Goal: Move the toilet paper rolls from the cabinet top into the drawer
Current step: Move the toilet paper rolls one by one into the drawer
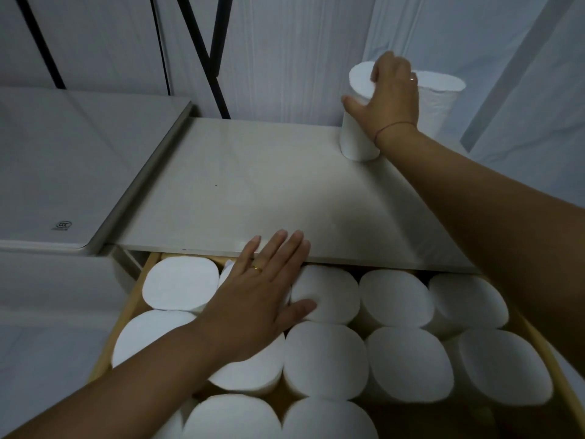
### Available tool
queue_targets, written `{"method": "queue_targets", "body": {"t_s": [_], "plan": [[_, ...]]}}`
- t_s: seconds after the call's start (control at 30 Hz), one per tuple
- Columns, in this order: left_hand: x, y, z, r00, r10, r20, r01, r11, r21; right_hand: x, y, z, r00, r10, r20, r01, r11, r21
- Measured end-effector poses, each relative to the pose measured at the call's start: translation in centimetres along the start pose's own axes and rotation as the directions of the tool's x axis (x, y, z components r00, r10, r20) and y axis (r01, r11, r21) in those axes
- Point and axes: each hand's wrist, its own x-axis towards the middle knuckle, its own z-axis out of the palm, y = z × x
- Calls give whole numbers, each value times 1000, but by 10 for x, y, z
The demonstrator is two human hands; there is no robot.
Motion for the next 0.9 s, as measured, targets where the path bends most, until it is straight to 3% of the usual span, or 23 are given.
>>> {"method": "queue_targets", "body": {"t_s": [0.17, 0.4, 0.57, 0.9], "plan": [[0, 0, 0, 1000, 4, 7, -4, 1000, -6, -8, -16, -10, 991, 87, 105, -95, 993, 73], [-4, 6, 1, 1000, 0, 25, -1, 999, 35, -59, -20, -64, 964, 9, 266, -93, 949, 302], [-24, 22, 8, 994, 55, 92, -53, 998, -27, -121, -15, -126, 902, -163, 399, 26, 944, 328], [-61, 63, 27, 976, 165, 145, -147, 981, -123, -230, 7, -221, 730, -318, 605, 130, 934, 334]]}}
